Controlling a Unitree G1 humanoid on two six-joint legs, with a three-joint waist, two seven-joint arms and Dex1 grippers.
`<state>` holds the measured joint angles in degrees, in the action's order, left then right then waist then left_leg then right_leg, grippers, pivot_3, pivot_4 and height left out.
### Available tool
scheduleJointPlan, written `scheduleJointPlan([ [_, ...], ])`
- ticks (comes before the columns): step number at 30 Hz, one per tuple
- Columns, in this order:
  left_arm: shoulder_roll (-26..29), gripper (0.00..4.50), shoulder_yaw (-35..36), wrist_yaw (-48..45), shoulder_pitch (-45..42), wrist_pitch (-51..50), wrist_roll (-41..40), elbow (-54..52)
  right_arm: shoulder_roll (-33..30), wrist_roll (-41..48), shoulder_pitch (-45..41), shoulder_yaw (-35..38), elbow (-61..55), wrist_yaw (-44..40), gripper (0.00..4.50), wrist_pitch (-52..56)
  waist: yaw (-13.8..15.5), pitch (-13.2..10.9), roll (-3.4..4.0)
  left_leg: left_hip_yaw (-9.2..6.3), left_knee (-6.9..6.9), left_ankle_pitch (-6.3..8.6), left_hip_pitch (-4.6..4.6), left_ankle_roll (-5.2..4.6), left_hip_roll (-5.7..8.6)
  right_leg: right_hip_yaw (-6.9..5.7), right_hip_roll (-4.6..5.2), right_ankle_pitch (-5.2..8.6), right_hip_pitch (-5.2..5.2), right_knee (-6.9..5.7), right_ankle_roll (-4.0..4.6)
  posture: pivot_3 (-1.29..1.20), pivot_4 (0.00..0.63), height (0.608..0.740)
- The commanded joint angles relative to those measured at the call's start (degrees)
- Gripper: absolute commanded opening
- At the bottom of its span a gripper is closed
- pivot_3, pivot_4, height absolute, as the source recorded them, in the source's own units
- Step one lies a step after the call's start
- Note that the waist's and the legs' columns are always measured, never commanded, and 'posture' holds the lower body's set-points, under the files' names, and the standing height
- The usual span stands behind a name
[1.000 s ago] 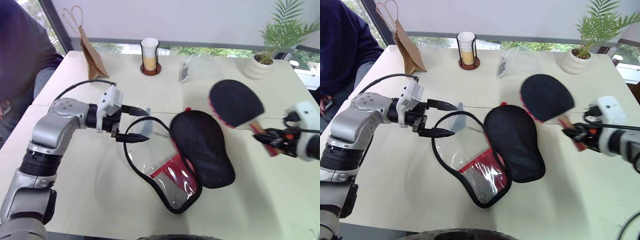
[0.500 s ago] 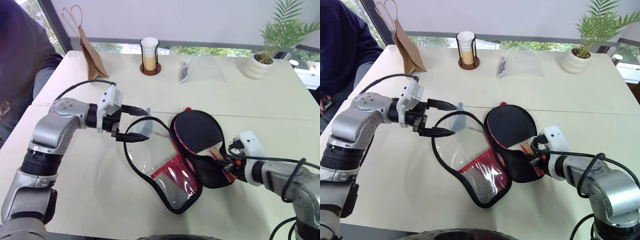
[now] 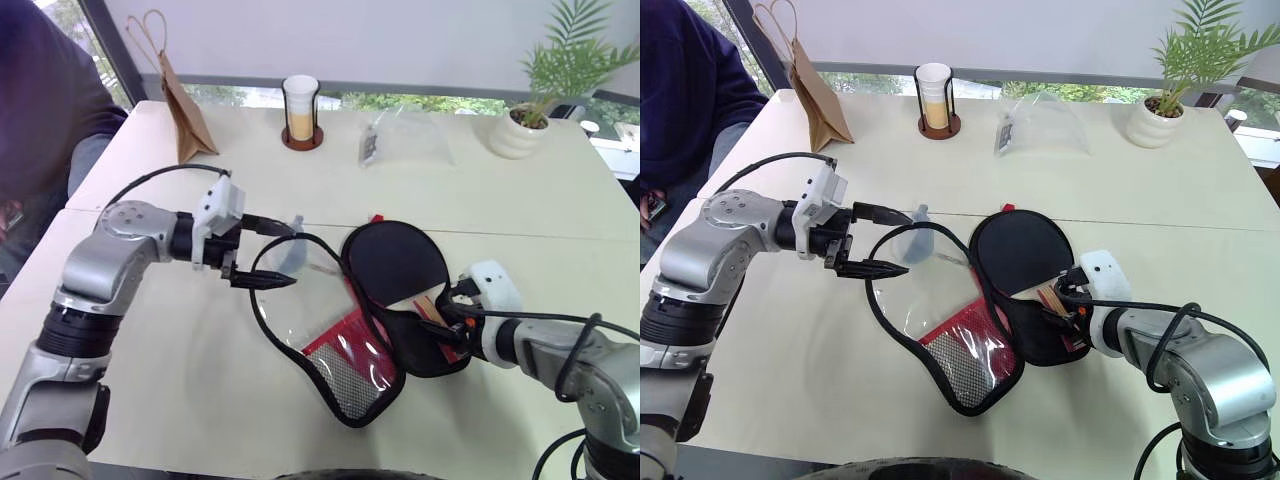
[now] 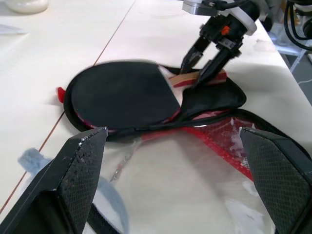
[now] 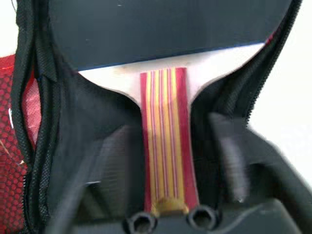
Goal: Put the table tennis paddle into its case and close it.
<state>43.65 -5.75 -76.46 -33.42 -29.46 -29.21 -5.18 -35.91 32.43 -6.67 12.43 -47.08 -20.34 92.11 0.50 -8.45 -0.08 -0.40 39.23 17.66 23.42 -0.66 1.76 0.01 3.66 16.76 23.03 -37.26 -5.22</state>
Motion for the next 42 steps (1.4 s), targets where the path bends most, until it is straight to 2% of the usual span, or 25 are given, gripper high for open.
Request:
scheduleJointPlan([
  [1, 3.88, 4.5, 3.79, -1.23, -0.32, 2.07, 0.9, 1.59, -0.65, 3.37, -2.6, 3.23, -2.18, -2.95, 4.44, 0.39, -0.06, 0.0, 0.0, 0.0, 0.0, 0.02, 0.0, -0.03, 0.0, 0.0, 0.0, 0.0, 0.0, 0.0, 0.0, 0.0, 0.15, 0.74],
  [4, 8.5, 4.5, 4.95, -3.93, -0.96, 4.32, 2.3, 5.5, -1.95, 8.52, -6.47, 8.6, -2.59, -9.37, 4.44, 0.21, -0.31, -0.01, 0.01, 0.0, -0.05, 0.05, 0.0, -0.08, -0.02, -0.01, -0.03, 0.0, 0.03, 0.02, 0.0, 0.0, 0.15, 0.74],
  [7, 11.43, 4.5, 4.59, -6.9, -0.59, 7.97, 4.29, 8.89, -7.51, 12.73, -8.58, 12.41, -1.46, -16.0, 4.44, -4.03, -0.11, -0.03, 0.05, 0.01, -0.07, 0.09, -0.01, -0.15, -0.02, -0.03, -0.04, 0.0, 0.04, 0.02, 0.0, 0.0, 0.15, 0.74],
  [11, 12.36, 4.5, 3.23, -9.7, 1.14, 12.19, 6.38, 10.97, -16.35, 12.43, -9.24, 13.46, 4.39, -21.32, 4.44, -10.8, 0.26, -0.02, 0.03, 0.0, -0.02, 0.12, -0.04, -0.21, -0.02, -0.06, 0.01, 0.0, -0.09, 0.05, 0.0, 0.0, 0.15, 0.74],
  [14, 10.83, 4.5, -0.01, -10.21, 4.76, 20.68, 11.44, 12.26, -21.66, 10.3, -10.03, 12.66, 9.56, -23.79, 4.44, -16.81, 0.09, -0.03, 0.05, 0.06, -0.01, 0.15, -0.05, -0.26, -0.01, -0.03, 0.06, 0.0, -0.1, 0.07, 0.0, 0.0, 0.15, 0.74],
  [21, -1.53, 4.5, -4.7, -6.63, 4.85, 25.49, 12.73, 10.91, -28.79, 9.06, -11.04, 12.75, 15.48, -26.39, 4.44, -22.85, 0.31, -0.04, 0.01, 0.06, 0.01, 0.15, 0.0, -0.25, -0.05, -0.02, 0.09, 0.0, -0.08, 0.07, 0.0, 0.0, 0.15, 0.74],
  [28, -10.92, 4.5, -3.99, -8.64, -4.71, 16.34, 5.38, 13.3, -31.12, 10.03, -7.42, 20.2, 14.13, -26.1, 4.44, -19.95, 0.23, -0.04, 0.0, 0.05, 0.01, 0.14, 0.0, -0.25, -0.07, -0.02, 0.06, 0.0, -0.06, 0.05, 0.0, 0.0, 0.15, 0.74],
  [34, -20.56, 4.5, -5.85, -9.39, -16.94, 18.96, 8.04, 28.47, -31.78, 8.02, -1.24, 30.12, 12.44, -25.66, 4.44, -18.2, 0.33, -0.04, -0.01, 0.06, 0.09, 0.15, -0.01, -0.27, -0.03, -0.05, 0.02, -0.01, -0.15, 0.04, -0.02, 0.0, 0.15, 0.74],
  [36, -25.67, 4.5, -6.82, -7.82, -21.29, 22.31, 10.45, 36.14, -31.28, 8.36, -0.19, 33.34, 11.25, -25.49, 4.44, -16.63, 0.28, -0.04, -0.01, 0.05, 0.08, 0.15, -0.02, -0.27, -0.04, -0.06, -0.01, -0.01, -0.14, 0.04, -0.02, 0.0, 0.15, 0.74],
  [42, -37.87, 4.5, -8.24, -1.39, -29.7, 34.26, 18.46, 58.13, -27.72, 11.88, -0.43, 35.24, 6.05, -22.48, 4.44, -11.8, 0.32, -0.08, -0.1, 0.06, 0.08, 0.16, -0.01, -0.28, -0.03, -0.06, -0.03, -0.01, -0.13, 0.06, -0.02, 0.0, 0.15, 0.74],
])
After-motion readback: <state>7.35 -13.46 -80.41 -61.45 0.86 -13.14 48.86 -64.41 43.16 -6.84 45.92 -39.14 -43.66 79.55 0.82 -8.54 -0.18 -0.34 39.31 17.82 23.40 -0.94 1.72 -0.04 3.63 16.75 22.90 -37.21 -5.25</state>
